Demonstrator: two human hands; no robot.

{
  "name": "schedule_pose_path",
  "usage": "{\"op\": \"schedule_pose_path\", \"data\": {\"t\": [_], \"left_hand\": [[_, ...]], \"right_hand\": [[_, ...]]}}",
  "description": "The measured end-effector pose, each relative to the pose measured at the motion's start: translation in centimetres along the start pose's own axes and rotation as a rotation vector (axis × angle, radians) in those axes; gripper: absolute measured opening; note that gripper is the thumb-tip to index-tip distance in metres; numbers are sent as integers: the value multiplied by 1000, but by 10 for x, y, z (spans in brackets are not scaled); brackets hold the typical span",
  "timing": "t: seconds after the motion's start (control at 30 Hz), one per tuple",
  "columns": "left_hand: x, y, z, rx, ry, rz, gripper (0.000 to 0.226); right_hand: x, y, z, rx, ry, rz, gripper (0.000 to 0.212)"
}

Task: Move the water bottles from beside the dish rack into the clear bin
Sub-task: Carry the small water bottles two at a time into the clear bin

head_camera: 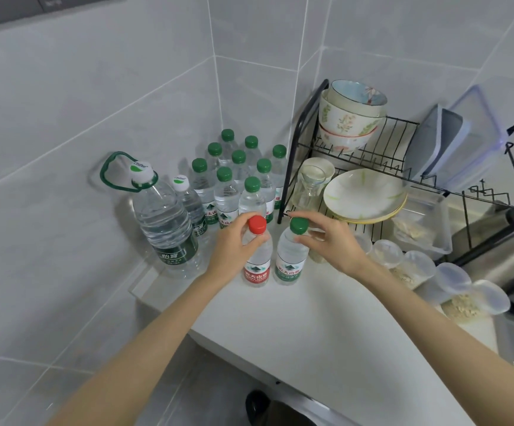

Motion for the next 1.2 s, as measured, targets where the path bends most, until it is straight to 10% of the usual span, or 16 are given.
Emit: {"op": "schedule_pose_path", "data": {"t": [0.43, 1.2], "left_hand": [[27, -16, -62, -183, -155, -148, 79], [13, -9, 9, -130, -265, -143, 78]], "right_hand": [[56, -7, 60, 186, 203, 19, 74], [8, -55, -11, 238, 342, 317, 73]]}}
Point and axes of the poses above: each hand's wrist, its own y-axis towards the middle knuckle, its own x-axis out of the palm, z = x × y, the point moved 4 cm from there along y, towards the middle knuckle, and after that the axes turned 9 degrees about -z, right-handed, at the moved point
